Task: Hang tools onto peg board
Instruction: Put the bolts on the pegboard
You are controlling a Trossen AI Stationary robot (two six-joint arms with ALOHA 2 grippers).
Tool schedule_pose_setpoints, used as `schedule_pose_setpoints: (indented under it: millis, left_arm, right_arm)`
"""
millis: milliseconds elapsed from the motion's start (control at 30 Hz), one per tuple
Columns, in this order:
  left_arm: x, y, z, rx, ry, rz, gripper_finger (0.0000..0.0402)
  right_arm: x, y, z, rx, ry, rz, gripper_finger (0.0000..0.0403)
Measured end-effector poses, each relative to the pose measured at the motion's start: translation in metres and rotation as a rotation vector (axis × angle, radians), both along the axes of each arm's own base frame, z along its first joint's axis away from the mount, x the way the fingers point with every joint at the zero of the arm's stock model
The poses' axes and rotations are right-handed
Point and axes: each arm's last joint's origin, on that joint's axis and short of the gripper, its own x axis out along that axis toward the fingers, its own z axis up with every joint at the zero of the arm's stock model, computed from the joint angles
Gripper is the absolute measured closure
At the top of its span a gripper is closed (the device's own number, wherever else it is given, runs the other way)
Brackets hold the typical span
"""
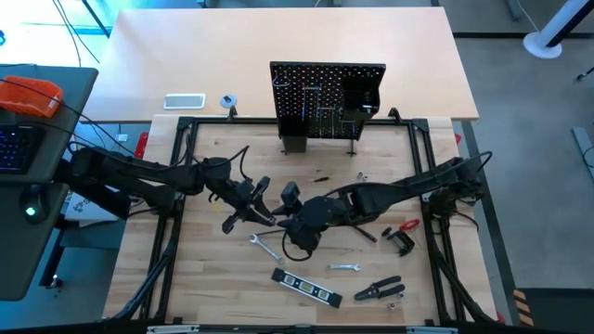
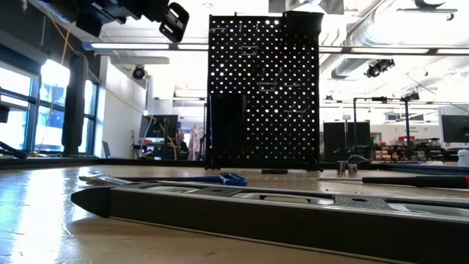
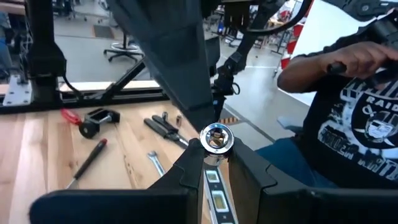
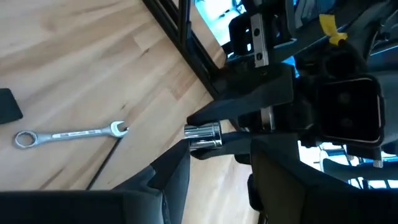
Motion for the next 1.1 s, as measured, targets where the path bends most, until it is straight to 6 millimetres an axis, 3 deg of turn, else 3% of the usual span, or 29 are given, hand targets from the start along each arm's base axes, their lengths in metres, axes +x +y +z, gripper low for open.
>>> schedule_pose_setpoints:
  millis: [333, 600, 900, 1100]
  left_arm:
    - [0.001, 0.004, 0.003, -0.024, -0.022, 0.000, 0.0363]
    - [0.001, 0.004, 0.001, -0.028, -0.012, 0.001, 0.0363]
    - [0.001, 0.004, 0.001, -0.012, -0.021, 0.007, 0.0363]
    - [0.001, 0.004, 0.000, -0.003, -0.016, 0.007, 0.0363]
  right_arm:
    - [0.001, 0.001, -0.001, 0.017, 0.001, 0.026, 0.0240]
    - [0.013, 0.001, -0.016, -0.018, 0.008, 0.003, 0.0240]
    - [0.015, 0.000, -0.015, -0.032, -0.017, -0.033, 0.0241]
    - [0.015, 0.000, -0.015, -0.030, -0.019, -0.035, 0.0270]
